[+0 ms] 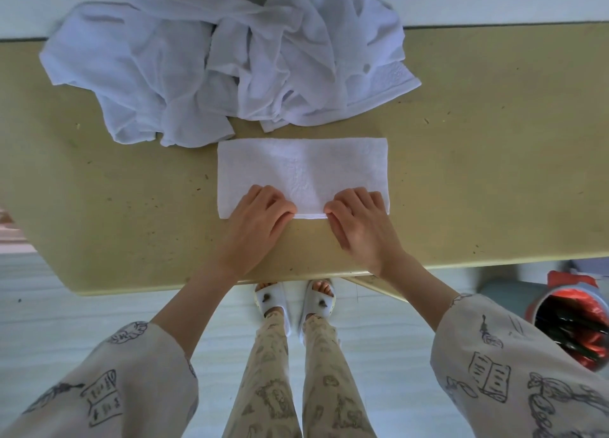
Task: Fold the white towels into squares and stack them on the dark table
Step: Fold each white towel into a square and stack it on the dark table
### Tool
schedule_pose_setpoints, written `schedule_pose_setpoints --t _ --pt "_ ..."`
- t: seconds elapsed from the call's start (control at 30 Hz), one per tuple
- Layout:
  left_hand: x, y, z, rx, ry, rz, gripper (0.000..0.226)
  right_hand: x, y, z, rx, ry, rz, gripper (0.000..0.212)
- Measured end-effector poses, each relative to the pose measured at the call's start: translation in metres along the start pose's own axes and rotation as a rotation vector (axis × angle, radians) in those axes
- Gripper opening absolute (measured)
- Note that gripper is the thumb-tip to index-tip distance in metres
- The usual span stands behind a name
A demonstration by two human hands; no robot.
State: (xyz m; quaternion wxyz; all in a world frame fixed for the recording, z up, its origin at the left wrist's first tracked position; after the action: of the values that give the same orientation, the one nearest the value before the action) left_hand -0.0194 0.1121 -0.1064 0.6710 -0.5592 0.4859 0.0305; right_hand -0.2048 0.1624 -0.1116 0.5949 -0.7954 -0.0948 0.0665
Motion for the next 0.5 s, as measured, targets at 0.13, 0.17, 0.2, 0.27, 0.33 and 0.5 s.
schedule_pose_setpoints --t 0.13,0.17,0.2,0.27,0.33,0.5 --pt "0.0008 0.0001 -0.0002 -0.003 0.035 -0.001 0.021 0.0014 0.0029 0.0039 -0.013 -0.001 0.014 0.018" --pt "0.001 0.0 -0.0002 -0.005 0.041 -0.001 0.021 0.0012 0.0027 0.0046 -0.011 -0.003 0.007 0.019" --pt "0.0013 0.0003 0.0 -0.007 0.046 -0.005 0.021 0.0009 0.0022 0.0054 -0.008 -0.01 0.002 0.019" --pt "0.0018 0.0012 0.0009 -0.011 0.056 -0.015 0.02 -0.0003 0.0009 0.0069 0.006 -0.028 -0.012 0.019" --pt "0.0028 0.0028 0.0018 -0.017 0.067 -0.025 0.017 -0.0008 0.0007 0.007 0.029 -0.03 -0.028 0.019" --pt "0.003 0.0074 0.0052 -0.038 0.078 -0.067 0.009 0.0002 0.0 0.0035 0.055 -0.051 -0.016 0.022"
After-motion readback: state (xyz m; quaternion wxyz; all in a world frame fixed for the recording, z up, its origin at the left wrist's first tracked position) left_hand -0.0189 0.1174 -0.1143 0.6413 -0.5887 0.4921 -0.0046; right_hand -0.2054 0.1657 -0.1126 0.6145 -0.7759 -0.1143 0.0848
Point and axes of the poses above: each hand's wrist, its own z-axis away from the middle knuckle, its own y-axis out of the palm, x = y × z, the point moved 2 cm from there along -z, towards the middle knuckle, and after that the axes turned 14 degrees about z, right-handed, at the moved point
